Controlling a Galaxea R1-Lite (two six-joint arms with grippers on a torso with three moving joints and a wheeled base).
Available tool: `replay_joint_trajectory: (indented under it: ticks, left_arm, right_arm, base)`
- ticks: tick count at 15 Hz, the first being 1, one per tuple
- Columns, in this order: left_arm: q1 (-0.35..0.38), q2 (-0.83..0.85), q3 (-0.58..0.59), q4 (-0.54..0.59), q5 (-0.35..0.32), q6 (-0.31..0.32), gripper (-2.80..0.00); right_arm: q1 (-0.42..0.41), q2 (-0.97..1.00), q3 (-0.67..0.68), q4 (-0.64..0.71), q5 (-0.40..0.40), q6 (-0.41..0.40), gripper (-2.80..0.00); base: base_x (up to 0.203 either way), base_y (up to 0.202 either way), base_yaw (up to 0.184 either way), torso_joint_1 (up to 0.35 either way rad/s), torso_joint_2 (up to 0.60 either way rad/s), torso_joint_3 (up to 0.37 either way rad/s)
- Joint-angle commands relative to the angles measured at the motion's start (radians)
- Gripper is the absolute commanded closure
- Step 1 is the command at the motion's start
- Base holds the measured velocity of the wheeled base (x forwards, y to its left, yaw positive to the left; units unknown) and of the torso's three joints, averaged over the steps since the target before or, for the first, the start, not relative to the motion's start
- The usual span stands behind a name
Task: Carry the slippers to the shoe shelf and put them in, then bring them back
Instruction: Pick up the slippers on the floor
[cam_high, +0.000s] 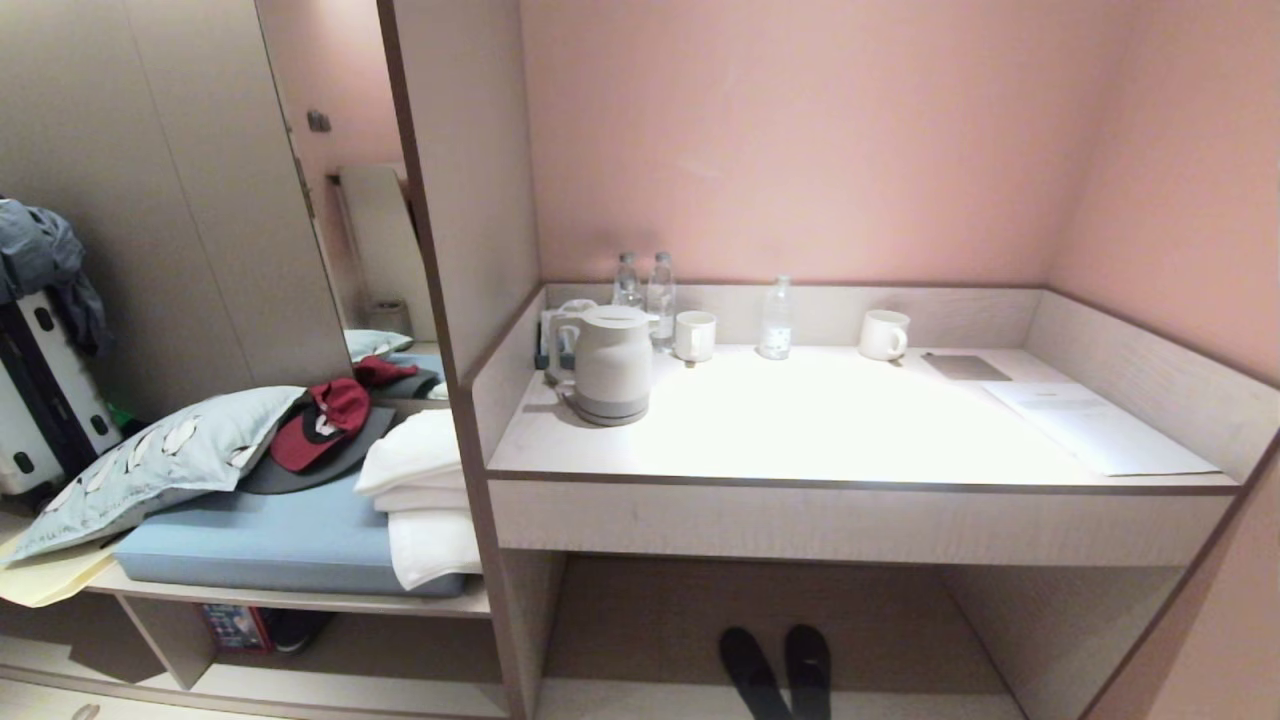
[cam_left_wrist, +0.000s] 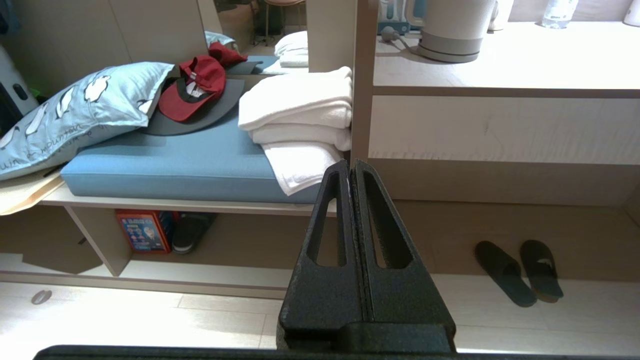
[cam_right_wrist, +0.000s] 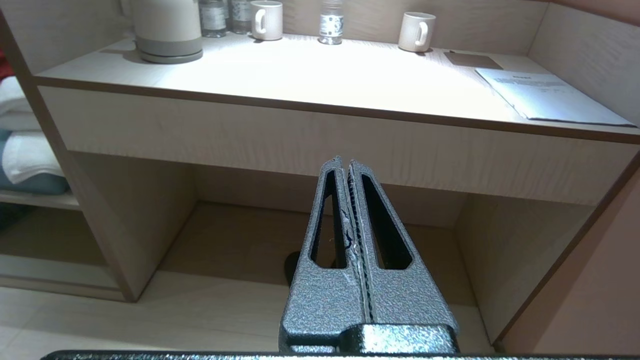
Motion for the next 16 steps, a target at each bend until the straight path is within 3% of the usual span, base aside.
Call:
replay_joint_trajectory:
  ticks: [1,16]
  left_arm:
    - [0.0,0.0,0.0,0.0,0.0,0.0,0.0]
    - [0.0,0.0,0.0,0.0,0.0,0.0,0.0]
  right_arm:
    - [0.001,0.001,0.0,0.0,0.001,0.0,0.0]
    - [0.001,0.001,0.0,-0.001,0.001,0.0,0.0]
  base:
    - [0.0,0.0,0.0,0.0,0.0,0.0]
    - [0.0,0.0,0.0,0.0,0.0,0.0]
